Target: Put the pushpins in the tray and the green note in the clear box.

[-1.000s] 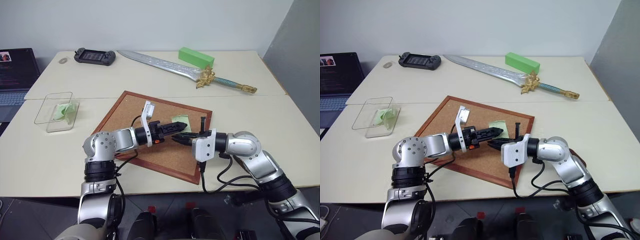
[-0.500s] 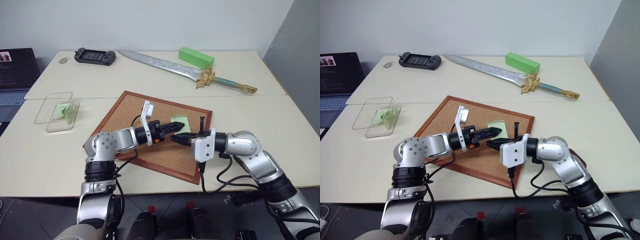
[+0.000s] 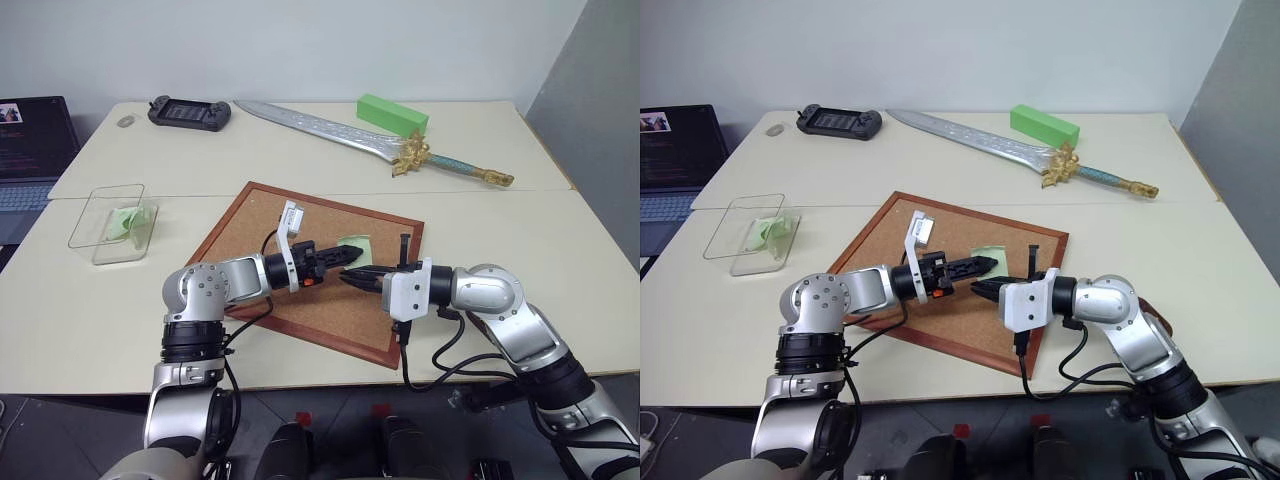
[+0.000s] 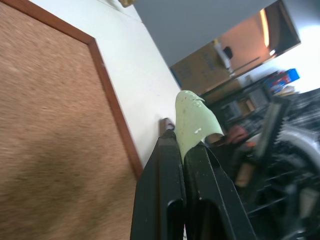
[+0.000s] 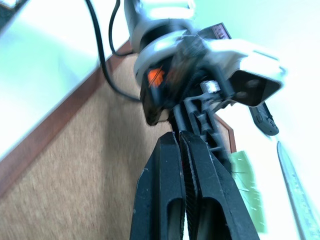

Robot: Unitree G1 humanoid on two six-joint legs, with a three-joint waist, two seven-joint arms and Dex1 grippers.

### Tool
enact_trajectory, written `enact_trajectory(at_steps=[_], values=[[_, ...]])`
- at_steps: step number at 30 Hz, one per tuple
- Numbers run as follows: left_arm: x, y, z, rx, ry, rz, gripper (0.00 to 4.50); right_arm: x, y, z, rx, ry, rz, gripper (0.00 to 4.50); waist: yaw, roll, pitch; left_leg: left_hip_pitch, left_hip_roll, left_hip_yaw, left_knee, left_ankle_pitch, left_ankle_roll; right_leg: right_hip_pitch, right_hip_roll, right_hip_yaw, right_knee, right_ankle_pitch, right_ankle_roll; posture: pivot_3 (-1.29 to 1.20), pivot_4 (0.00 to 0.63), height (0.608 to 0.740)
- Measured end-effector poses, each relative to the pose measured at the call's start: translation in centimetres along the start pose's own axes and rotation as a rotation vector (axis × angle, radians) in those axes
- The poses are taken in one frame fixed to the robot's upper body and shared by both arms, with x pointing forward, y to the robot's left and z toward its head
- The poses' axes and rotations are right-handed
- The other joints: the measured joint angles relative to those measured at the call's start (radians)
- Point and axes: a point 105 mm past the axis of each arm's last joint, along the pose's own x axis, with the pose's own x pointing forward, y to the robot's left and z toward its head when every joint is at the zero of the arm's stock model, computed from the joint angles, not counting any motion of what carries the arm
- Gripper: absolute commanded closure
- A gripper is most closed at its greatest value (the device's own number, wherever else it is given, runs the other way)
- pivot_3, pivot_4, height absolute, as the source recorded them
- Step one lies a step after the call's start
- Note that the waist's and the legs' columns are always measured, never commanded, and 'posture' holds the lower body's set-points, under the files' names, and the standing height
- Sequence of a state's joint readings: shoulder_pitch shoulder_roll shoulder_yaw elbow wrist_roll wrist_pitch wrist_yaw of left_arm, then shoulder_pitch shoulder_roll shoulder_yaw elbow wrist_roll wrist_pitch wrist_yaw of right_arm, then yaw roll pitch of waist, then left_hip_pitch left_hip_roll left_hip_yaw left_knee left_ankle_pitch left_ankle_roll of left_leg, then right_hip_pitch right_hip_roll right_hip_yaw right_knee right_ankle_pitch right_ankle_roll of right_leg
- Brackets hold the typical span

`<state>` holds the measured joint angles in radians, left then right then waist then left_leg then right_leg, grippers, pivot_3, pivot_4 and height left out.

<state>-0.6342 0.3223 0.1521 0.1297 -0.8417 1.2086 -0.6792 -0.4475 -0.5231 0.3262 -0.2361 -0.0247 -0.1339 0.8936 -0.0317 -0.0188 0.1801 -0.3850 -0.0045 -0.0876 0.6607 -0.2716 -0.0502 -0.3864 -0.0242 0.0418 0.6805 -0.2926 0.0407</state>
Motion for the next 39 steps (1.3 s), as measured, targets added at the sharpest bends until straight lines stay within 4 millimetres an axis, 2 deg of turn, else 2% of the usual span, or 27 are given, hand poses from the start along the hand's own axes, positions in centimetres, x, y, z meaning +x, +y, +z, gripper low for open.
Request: enact_trajectory(at_steps=[8, 12, 14, 16, 20, 23, 25, 28, 32, 39], values=[[-0.1, 0.9, 0.5, 0.065, 0.009, 0.017, 4.49, -0.6, -0.5, 1.2, 0.098, -0.026, -0.040, 4.50, 0.002, 0.000, 0.000, -0.001, -0.001, -0.001, 0.000, 0.000, 0.000, 0.000, -0.001, 0.000, 0.000, 0.000, 0.000, 0.00, 0.150, 0.740], [0.1, 0.3, 0.6, 0.147, 0.040, -0.009, 4.49, -1.5, -1.0, 0.4, 0.181, 0.023, -0.120, 4.50, 0.002, 0.000, 0.000, -0.001, -0.001, -0.001, 0.000, 0.000, 0.000, 0.000, -0.001, 0.000, 0.000, 0.000, 0.000, 0.00, 0.150, 0.740], [0.1, -0.7, 0.5, 0.287, 0.103, -0.035, 4.49, -3.4, -1.4, -1.0, 0.297, 0.094, -0.243, 4.50, 0.004, 0.000, 0.000, -0.003, -0.001, -0.002, 0.000, 0.000, 0.000, -0.001, -0.001, 0.000, 0.000, 0.000, 0.000, 0.00, 0.150, 0.740], [0.1, -2.1, 0.6, 0.446, 0.154, -0.084, 4.49, -6.2, -1.0, -3.0, 0.435, 0.205, -0.379, 4.50, 0.010, 0.000, 0.000, -0.006, -0.001, -0.003, 0.000, 0.000, 0.000, -0.002, -0.001, 0.000, -0.001, 0.000, 0.000, 0.00, 0.150, 0.740], [1.0, -4.5, 0.3, 0.762, 0.218, -0.198, 4.49, -12.4, 2.1, -6.4, 0.643, 0.476, -0.609, 4.50, 0.027, 0.001, 0.000, -0.007, -0.002, -0.001, 0.000, 0.000, 0.000, -0.003, -0.002, 0.000, -0.002, 0.000, -0.001, 0.00, 0.150, 0.740], [1.7, -5.3, -0.3, 0.905, 0.241, -0.263, 4.49, -15.0, 2.3, -6.6, 0.704, 0.542, -0.745, 4.50, 0.023, 0.001, 0.000, -0.006, -0.002, 0.002, 0.000, -0.002, 0.004, -0.002, 0.000, 0.002, -0.002, 0.000, 0.000, 0.00, 0.150, 0.740], [2.6, -6.1, -0.9, 0.981, 0.236, -0.332, 4.49, -17.2, 2.2, -6.4, 0.762, 0.571, -0.901, 4.50, 0.020, 0.001, 0.000, -0.005, -0.002, 0.003, 0.000, -0.003, 0.005, -0.002, 0.002, 0.002, -0.001, 0.000, 0.000, 0.00, 0.150, 0.740], [3.3, -6.4, -1.6, 1.028, 0.237, -0.381, 4.49, -19.4, 2.9, -6.5, 0.848, 0.620, -1.024, 4.50, 0.018, 0.001, 0.000, -0.005, -0.002, 0.004, 0.000, -0.003, 0.005, -0.002, 0.005, 0.001, 0.000, 0.000, -0.001, 0.00, 0.150, 0.740], [4.1, -5.5, -2.1, 1.069, 0.263, -0.379, 4.49, -20.2, 3.7, -6.8, 0.937, 0.636, -1.080, 4.50, 0.006, 0.001, 0.000, -0.005, -0.002, 0.004, 0.000, -0.003, 0.005, -0.002, 0.005, 0.001, 0.000, 0.000, 0.000, 0.00, 0.150, 0.740], [5.0, -5.6, -2.9, 1.091, 0.273, -0.421, 4.49, -18.9, 4.4, -7.0, 1.068, 0.574, -1.067, 4.50, 0.001, 0.001, 0.000, -0.005, -0.002, 0.004, 0.000, -0.003, 0.005, -0.002, 0.005, 0.001, 0.000, 0.000, 0.000, 0.00, 0.150, 0.740]])
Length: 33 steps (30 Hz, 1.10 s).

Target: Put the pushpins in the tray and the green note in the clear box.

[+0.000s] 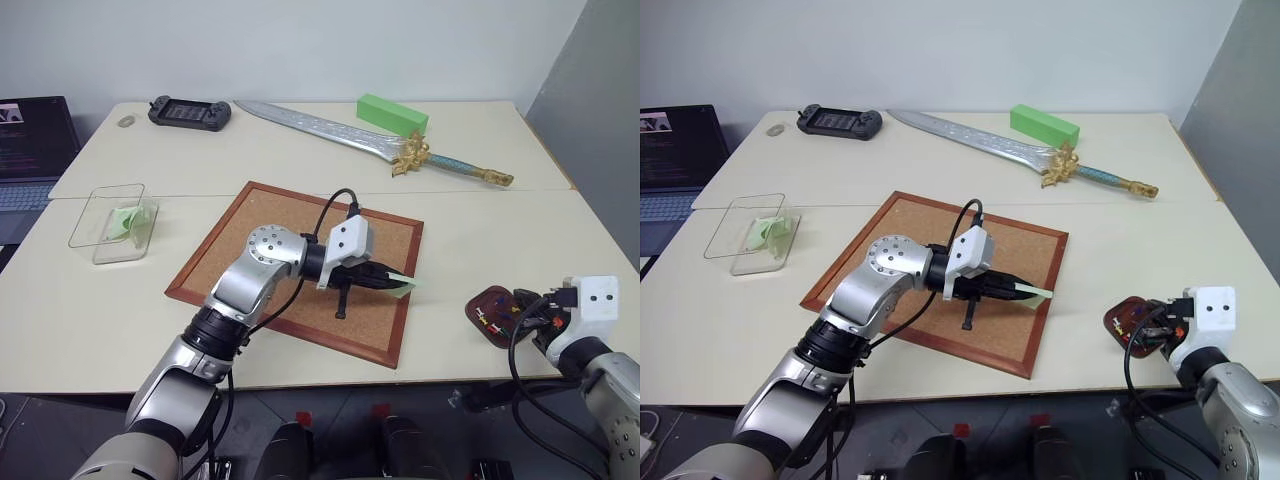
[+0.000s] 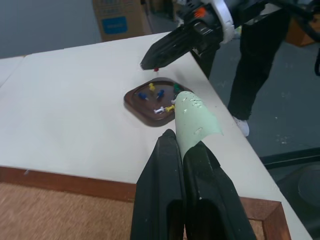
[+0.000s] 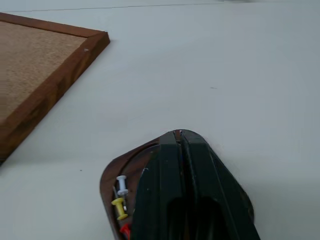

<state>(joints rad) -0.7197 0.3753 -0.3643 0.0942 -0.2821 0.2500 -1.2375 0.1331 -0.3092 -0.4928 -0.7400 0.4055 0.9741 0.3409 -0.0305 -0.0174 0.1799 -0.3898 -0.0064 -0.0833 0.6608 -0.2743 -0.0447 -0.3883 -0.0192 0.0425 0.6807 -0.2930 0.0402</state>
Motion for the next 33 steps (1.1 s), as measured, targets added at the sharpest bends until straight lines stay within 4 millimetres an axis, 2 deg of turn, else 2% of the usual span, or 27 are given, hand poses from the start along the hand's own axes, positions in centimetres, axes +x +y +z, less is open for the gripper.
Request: enact_trajectory(at_steps=[7, 13, 17, 26, 31, 33], values=[[0.1, 0.1, -0.3, 0.002, 0.018, 0.008, 4.49, 0.6, 0.3, -0.4, 0.056, 0.013, 0.022, 4.50, 0.001, 0.000, 0.000, 0.000, 0.000, 0.000, 0.000, 0.000, 0.000, 0.000, 0.000, 0.000, 0.000, 0.000, 0.000, 0.00, 0.150, 0.740], [0.0, 0.0, -0.3, 0.003, 0.023, 0.010, 4.50, 0.8, 0.3, -1.0, 0.054, 0.033, 0.021, 3.26, 0.000, 0.000, 0.000, 0.000, 0.000, 0.000, 0.000, 0.000, 0.000, 0.000, 0.000, 0.000, 0.000, 0.000, 0.000, 0.00, 0.150, 0.740], [-0.1, 0.0, -0.5, -0.006, 0.028, 0.016, 4.50, 0.9, 0.4, -1.5, 0.052, 0.053, 0.026, 3.26, 0.000, 0.000, 0.000, 0.000, 0.000, 0.000, 0.000, 0.000, 0.000, 0.000, 0.000, 0.000, 0.000, 0.000, 0.000, 0.00, 0.150, 0.740], [-0.1, 0.1, -0.6, -0.023, 0.032, 0.022, 4.50, 0.9, 0.2, -1.1, 0.009, 0.037, 0.031, 3.26, 0.000, 0.000, 0.000, 0.000, 0.000, 0.000, 0.000, 0.000, 0.000, 0.000, 0.000, 0.000, 0.000, 0.000, 0.000, 0.00, 0.150, 0.740], [-0.3, 0.3, -0.5, -0.043, 0.026, 0.037, 4.50, 0.2, 0.0, -0.9, -0.080, 0.046, 0.081, 3.26, 0.001, 0.000, 0.000, 0.000, 0.000, 0.000, 0.000, 0.000, 0.000, 0.000, 0.000, 0.000, 0.000, 0.000, 0.000, 0.00, 0.150, 0.740], [-0.5, 0.5, -0.5, -0.050, 0.021, 0.051, 4.50, -0.3, 0.2, -0.4, -0.128, 0.031, 0.128, 2.91, 0.000, 0.000, 0.000, 0.000, 0.000, 0.001, 0.001, 0.000, 0.000, 0.000, 0.000, 0.000, 0.000, 0.000, 0.000, 0.00, 0.150, 0.740]])
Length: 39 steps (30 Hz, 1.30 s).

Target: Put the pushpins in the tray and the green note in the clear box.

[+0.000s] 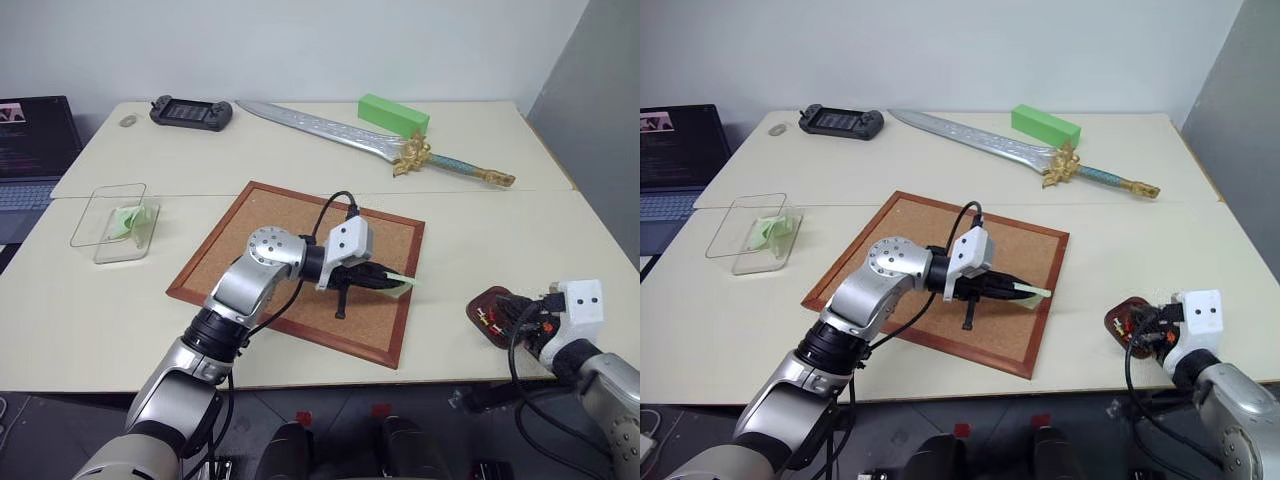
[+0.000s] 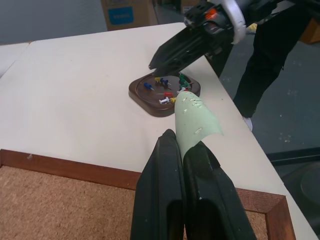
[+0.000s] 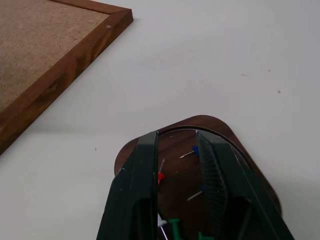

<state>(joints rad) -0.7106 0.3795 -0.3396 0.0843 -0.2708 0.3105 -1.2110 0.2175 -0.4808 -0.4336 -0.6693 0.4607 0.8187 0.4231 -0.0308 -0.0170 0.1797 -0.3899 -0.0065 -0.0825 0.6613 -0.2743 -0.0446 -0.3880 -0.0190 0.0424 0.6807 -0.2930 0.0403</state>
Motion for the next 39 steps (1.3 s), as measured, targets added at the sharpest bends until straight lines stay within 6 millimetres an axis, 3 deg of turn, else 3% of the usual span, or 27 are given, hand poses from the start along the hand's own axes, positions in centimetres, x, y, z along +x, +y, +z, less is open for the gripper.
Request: enact_trajectory(at_steps=[6, 10, 14, 21, 24, 27, 31, 35, 39], values=[[-0.9, 0.5, 0.0, -0.025, 0.005, 0.035, 4.50, -1.3, 3.4, 3.9, -0.152, -0.131, 0.283, 1.55, -0.001, 0.000, 0.000, 0.001, 0.000, -0.001, 0.000, 0.000, 0.000, 0.001, 0.001, -0.001, 0.000, 0.000, 0.000, 0.00, 0.150, 0.740], [-1.6, 1.0, 0.0, -0.051, 0.002, 0.077, 4.50, -1.8, 5.2, 5.0, -0.252, -0.171, 0.406, 0.69, 0.001, -0.001, 0.000, 0.001, 0.000, -0.001, 0.001, 0.000, 0.000, 0.001, 0.000, -0.001, 0.000, 0.000, 0.000, 0.00, 0.150, 0.740], [-3.9, 2.0, 0.0, -0.112, -0.006, 0.233, 4.50, -1.3, 7.5, 7.1, -0.287, -0.264, 0.524, 0.05, -0.006, -0.001, 0.000, 0.003, 0.002, -0.002, 0.000, 0.000, 0.000, 0.001, 0.001, 0.001, 0.001, 0.000, 0.000, 0.00, 0.150, 0.740], [-11.1, 5.2, -0.3, -0.197, -0.003, 0.717, 4.50, -0.4, 11.6, 9.2, -0.291, -0.370, 0.681, 0.05, 0.001, -0.001, 0.001, 0.003, 0.003, -0.005, 0.000, 0.000, 0.000, 0.002, -0.002, 0.000, 0.000, 0.000, 0.000, 0.00, 0.150, 0.740], [-16.3, 5.8, -2.0, -0.244, 0.025, 1.043, 4.50, 0.4, 13.3, 10.6, -0.274, -0.432, 0.772, 0.05, -0.004, -0.001, 0.001, 0.004, 0.003, -0.004, 0.000, 0.000, 0.000, 0.002, -0.003, 0.002, 0.000, 0.000, 0.000, 0.00, 0.150, 0.740], [-21.7, 5.6, -3.1, -0.238, 0.082, 1.365, 4.50, 1.1, 14.2, 10.9, -0.268, -0.442, 0.841, 0.05, 0.001, -0.003, 0.002, 0.004, 0.004, -0.007, 0.000, 0.000, 0.000, 0.001, -0.003, -0.001, 0.000, 0.000, 0.000, 0.00, 0.150, 0.740], [-27.2, 4.7, -3.4, -0.222, 0.117, 1.694, 4.50, 2.0, 15.1, 11.0, -0.258, -0.453, 0.911, 0.05, 0.008, -0.003, 0.002, 0.002, 0.002, -0.008, 0.000, 0.000, 0.000, 0.001, -0.005, -0.001, 0.000, 0.000, 0.000, 0.00, 0.150, 0.740], [-31.2, 3.2, -5.2, -0.265, 0.168, 1.952, 4.50, 2.9, 15.3, 11.3, -0.259, -0.463, 0.934, 0.05, 0.009, -0.004, 0.002, 0.001, 0.002, -0.008, 0.001, 0.000, 0.000, 0.001, -0.005, -0.002, 0.000, 0.000, 0.000, 0.00, 0.150, 0.740], [-33.3, 2.2, -5.9, -0.294, 0.191, 2.095, 4.50, 3.2, 15.4, 11.4, -0.267, -0.469, 0.945, 0.05, 0.009, -0.004, 0.001, 0.000, 0.002, -0.010, 0.000, 0.000, 0.000, 0.000, -0.005, -0.003, 0.000, 0.000, 0.000, 0.00, 0.150, 0.740]])
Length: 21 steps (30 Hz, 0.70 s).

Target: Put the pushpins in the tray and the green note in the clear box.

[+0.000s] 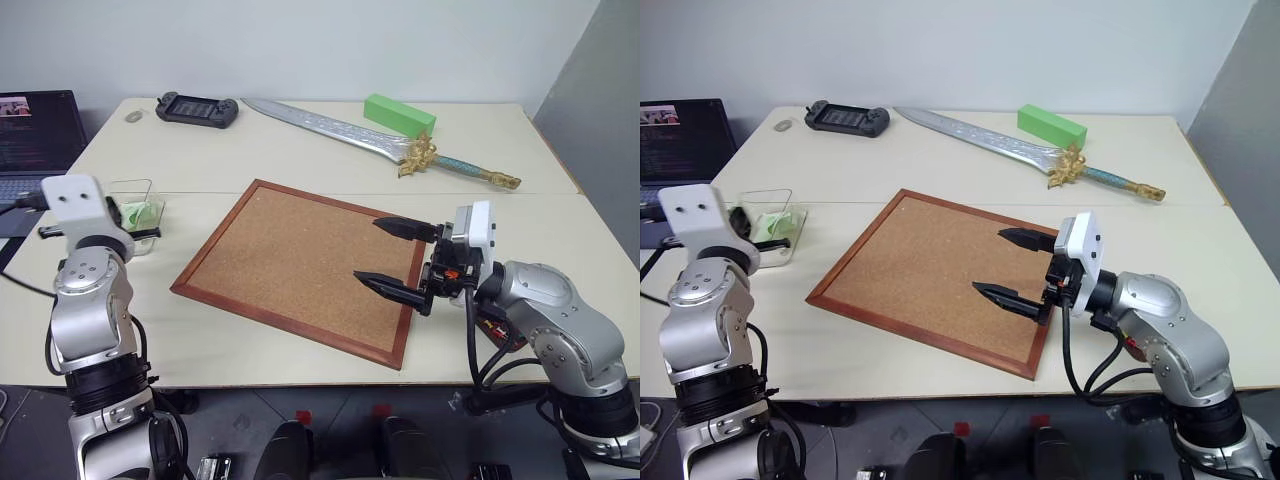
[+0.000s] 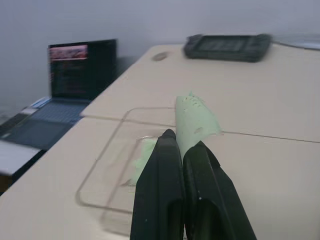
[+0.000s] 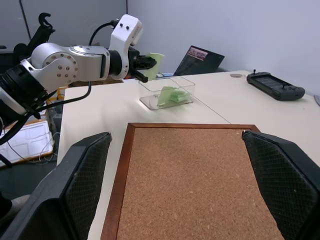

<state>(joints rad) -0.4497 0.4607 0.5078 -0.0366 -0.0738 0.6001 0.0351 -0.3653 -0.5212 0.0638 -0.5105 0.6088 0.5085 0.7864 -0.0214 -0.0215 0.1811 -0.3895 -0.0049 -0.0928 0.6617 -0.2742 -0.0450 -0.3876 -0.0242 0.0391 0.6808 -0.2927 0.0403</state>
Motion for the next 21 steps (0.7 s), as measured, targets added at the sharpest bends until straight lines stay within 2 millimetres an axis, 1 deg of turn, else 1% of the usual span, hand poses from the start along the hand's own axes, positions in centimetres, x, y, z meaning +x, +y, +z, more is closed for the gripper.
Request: enact_trajectory(at_steps=[2, 7, 9, 14, 21], values=[[0.3, 0.3, -0.2, -0.011, 0.008, 0.025, 4.50, 0.0, -0.1, -0.1, 0.001, 0.002, -0.004, 0.05, 0.000, 0.000, 0.000, 0.000, 0.000, 0.000, 0.000, 0.000, 0.000, 0.000, 0.000, 0.000, 0.000, 0.000, 0.000, 0.00, 0.150, 0.740], [2.4, 0.7, -1.1, -0.034, 0.014, 0.049, 4.50, 0.2, -0.1, 0.1, -0.004, 0.006, 0.001, 0.05, -0.003, 0.000, 0.000, -0.001, -0.001, 0.000, 0.000, 0.000, 0.000, -0.001, 0.000, -0.001, 0.000, 0.000, 0.000, 0.00, 0.150, 0.740], [3.1, 1.0, -1.1, -0.038, 0.007, 0.056, 4.50, 0.3, -0.1, 0.1, -0.007, 0.009, -0.003, 0.05, -0.004, 0.000, 0.000, -0.001, -0.001, 0.000, 0.000, 0.000, 0.000, -0.001, 0.000, -0.001, 0.000, 0.000, 0.000, 0.00, 0.150, 0.740], [5.2, 1.2, -0.8, -0.067, -0.009, 0.067, 3.68, 0.2, -0.3, 0.1, -0.008, 0.026, -0.020, 0.00, -0.005, 0.000, 0.000, -0.001, -0.001, 0.000, 0.000, 0.000, 0.000, -0.001, 0.000, -0.001, 0.000, 0.000, 0.000, 0.00, 0.150, 0.740], [6.3, 0.2, -2.6, -0.074, 0.020, 0.038, 2.38, -0.1, -0.3, 0.3, -0.018, 0.033, -0.041, 0.00, -0.005, -0.001, 0.000, -0.002, -0.001, -0.001, 0.000, 0.000, 0.000, -0.002, -0.001, -0.002, 0.000, 0.000, 0.000, 0.00, 0.150, 0.740]])
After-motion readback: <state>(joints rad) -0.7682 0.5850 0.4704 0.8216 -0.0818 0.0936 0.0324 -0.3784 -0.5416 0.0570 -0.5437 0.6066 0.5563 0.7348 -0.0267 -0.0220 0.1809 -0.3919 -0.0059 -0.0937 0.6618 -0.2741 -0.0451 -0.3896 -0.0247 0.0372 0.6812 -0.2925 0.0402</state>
